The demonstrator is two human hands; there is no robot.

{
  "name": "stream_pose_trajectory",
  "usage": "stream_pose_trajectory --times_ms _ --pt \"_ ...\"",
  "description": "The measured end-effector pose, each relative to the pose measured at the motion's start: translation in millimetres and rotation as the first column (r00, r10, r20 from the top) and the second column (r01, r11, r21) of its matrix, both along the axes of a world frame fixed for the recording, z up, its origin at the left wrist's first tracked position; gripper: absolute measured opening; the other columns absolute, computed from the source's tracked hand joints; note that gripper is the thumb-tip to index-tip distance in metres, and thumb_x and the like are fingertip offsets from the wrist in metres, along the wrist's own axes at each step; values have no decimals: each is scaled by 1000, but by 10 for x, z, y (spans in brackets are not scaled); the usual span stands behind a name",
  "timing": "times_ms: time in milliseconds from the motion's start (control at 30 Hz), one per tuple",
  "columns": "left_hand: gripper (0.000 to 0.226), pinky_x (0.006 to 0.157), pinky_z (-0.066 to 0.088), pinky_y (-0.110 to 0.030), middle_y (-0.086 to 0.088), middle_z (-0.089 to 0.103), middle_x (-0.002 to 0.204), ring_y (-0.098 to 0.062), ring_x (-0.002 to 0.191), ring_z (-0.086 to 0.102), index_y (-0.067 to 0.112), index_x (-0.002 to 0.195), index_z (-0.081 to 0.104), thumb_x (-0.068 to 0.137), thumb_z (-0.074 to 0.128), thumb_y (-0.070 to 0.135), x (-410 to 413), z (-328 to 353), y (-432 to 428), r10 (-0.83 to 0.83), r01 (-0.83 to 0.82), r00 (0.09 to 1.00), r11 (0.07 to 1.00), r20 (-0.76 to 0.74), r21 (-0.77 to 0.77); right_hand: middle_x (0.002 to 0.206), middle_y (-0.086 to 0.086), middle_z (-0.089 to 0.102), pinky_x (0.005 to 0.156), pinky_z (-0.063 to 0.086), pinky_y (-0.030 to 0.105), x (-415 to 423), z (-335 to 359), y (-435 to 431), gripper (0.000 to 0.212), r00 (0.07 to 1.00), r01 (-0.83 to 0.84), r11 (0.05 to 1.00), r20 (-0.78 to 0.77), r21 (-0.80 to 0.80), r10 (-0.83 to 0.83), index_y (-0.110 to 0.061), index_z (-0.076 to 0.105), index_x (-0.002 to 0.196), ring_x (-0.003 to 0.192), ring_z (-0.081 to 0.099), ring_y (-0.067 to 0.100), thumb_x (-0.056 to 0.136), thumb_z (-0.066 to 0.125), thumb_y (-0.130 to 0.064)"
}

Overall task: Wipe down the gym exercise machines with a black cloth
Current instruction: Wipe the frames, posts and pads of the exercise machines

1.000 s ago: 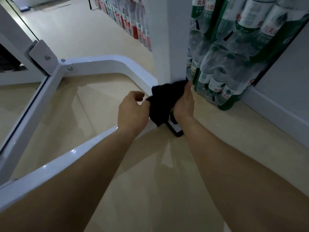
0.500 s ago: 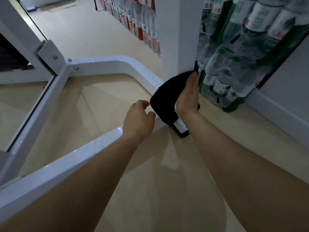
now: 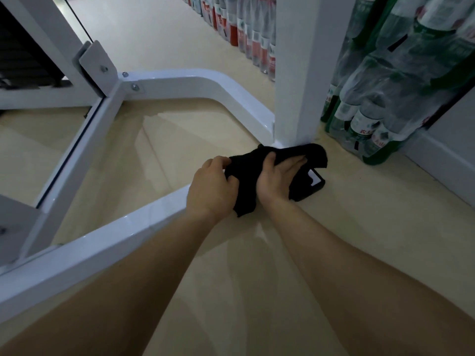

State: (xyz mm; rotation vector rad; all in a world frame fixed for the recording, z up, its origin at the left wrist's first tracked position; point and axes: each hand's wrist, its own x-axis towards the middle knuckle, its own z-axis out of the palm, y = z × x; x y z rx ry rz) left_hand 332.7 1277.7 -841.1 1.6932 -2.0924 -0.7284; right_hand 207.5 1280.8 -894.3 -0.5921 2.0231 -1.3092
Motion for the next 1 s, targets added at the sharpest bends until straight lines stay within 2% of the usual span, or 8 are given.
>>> stream_pose_trajectory --times_ms 100,233,333,467,567,700,833,1000 --pt "42 98 44 -33 -1 56 136 -22 120 55 18 135 54 93 50 16 189 76 -25 12 -10 999 999 40 -41 162 20 -19 123 -3 38 386 -132 152 72 920 -234 958 -280 163 272 -3 -7 156 151 -14 31 105 33 -35" --pt "42 97 45 -37 -1 57 136 -25 121 53 22 135 57 93 49 18 515 35 -68 -56 72 978 995 203 -70 166 6 10 123 2 40 575 -246 287 59 469 -457 838 -719 300 513 -11 18 157 153 0 27 104 27 -36" --pt "48 101 45 -40 1 54 142 -28 127 50 24 138 55 91 51 18 676 -71 -43 -144 164 942 986 303 -39 161 3 30 123 11 39 272 -231 164 60 229 -528 762 -802 373 552 -16 32 154 150 20 21 101 25 -43" --pt "58 113 35 -39 3 37 158 -26 142 33 27 151 40 94 52 21 649 -138 73 -237 247 920 969 313 7 164 12 18 123 12 40 -221 -161 3 62 305 -374 807 -761 458 573 -10 23 156 151 15 26 104 25 -44" --pt "59 114 34 -41 -5 40 157 -31 140 37 20 148 45 91 58 21 620 -171 131 -258 294 907 954 332 -62 164 11 18 123 12 42 -57 -123 19 60 339 -320 831 -764 455 549 -9 21 156 151 14 27 104 23 -40" --pt "43 88 51 -44 -7 63 126 -35 111 58 11 123 63 82 58 23 739 -173 158 -233 294 899 948 370 -118 162 3 26 121 14 41 451 -100 149 57 131 -547 686 -760 480 637 -13 28 155 150 17 24 103 26 -37" --pt "18 69 50 -42 -6 61 99 -31 87 60 14 108 65 91 59 13 980 -82 148 -155 236 896 960 416 -151 163 -4 24 121 12 36 342 -14 140 56 92 -663 591 -734 459 673 -21 27 156 151 16 17 104 34 -41" --pt "18 77 50 -34 3 68 93 -19 86 64 23 94 68 87 62 7 906 57 223 -74 78 987 996 140 -30 166 7 12 123 15 41 -58 -31 193 64 279 -501 720 -698 480 659 -18 21 157 152 10 27 102 40 -44"
